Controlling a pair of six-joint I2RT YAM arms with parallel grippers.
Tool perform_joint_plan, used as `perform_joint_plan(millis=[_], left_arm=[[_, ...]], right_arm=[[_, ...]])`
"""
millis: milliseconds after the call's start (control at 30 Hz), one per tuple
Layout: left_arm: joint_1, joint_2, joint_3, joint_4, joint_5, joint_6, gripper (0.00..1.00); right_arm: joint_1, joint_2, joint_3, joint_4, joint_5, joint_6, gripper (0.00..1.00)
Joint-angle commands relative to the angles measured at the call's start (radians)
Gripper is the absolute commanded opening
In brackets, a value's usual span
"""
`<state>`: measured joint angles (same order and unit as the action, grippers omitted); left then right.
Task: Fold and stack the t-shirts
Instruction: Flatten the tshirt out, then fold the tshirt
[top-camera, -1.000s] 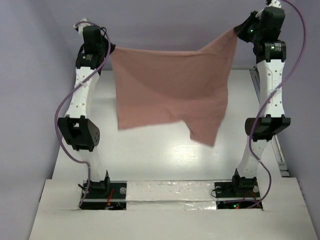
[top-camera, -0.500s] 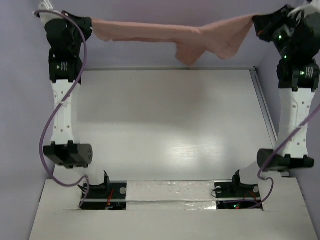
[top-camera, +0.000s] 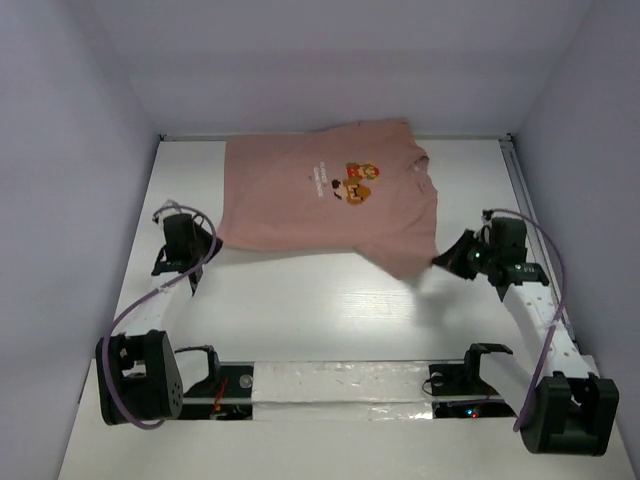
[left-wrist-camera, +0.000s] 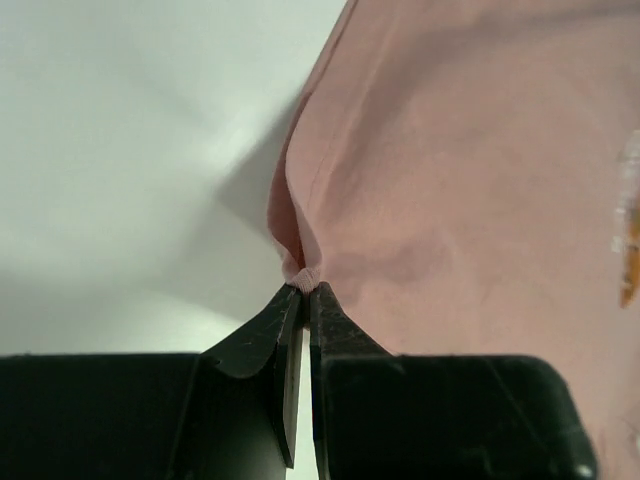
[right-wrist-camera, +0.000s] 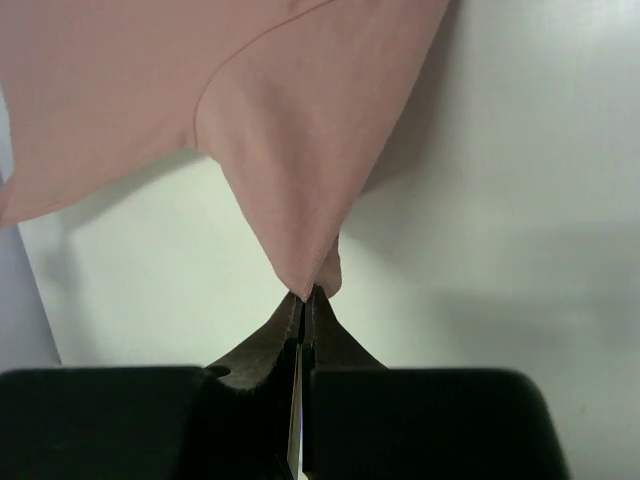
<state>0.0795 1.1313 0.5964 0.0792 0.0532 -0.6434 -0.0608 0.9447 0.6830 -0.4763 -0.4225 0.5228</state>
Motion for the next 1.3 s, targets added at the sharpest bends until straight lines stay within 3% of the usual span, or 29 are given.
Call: perform_joint_plan(millis=[0,167,300,467,900,1267], left_arm=[[0.005,-0.002,-0.098,0.155,0.017,0.005,0.00],[0.005,0.090,-0.130,0.061,0.039,-0.051,0.00],[0.005,0.007,-0.164,0.004,0.024,-0.067,0.00],[0.005,-0.047,-0.110,-0.078,-0.032,-0.052,0.00],[0.005,0.183,0.104,-0.062,-0.016,-0.068,0.00],[0.005,0.415,0.269,-0.044,-0.030,-0.084,0.00]], right_arm=[[-0.007,-0.047,-0.115,0.021,-0.091,0.075,0.00],[-0.007,-0.115,-0.180,-0.107,-0.107,0.100,0.00],[-0.007,-0.179,-0.160,-0.269,-0.114,0.115,0.00],[0.003,-0.164,-0.050,-0.268,-0.036,0.082,0.00],[0.003,0.380,0.317,0.074,0.080,0.025,0.00],[0.059,0.782,0.725,0.108,0.159,0.006,0.00]])
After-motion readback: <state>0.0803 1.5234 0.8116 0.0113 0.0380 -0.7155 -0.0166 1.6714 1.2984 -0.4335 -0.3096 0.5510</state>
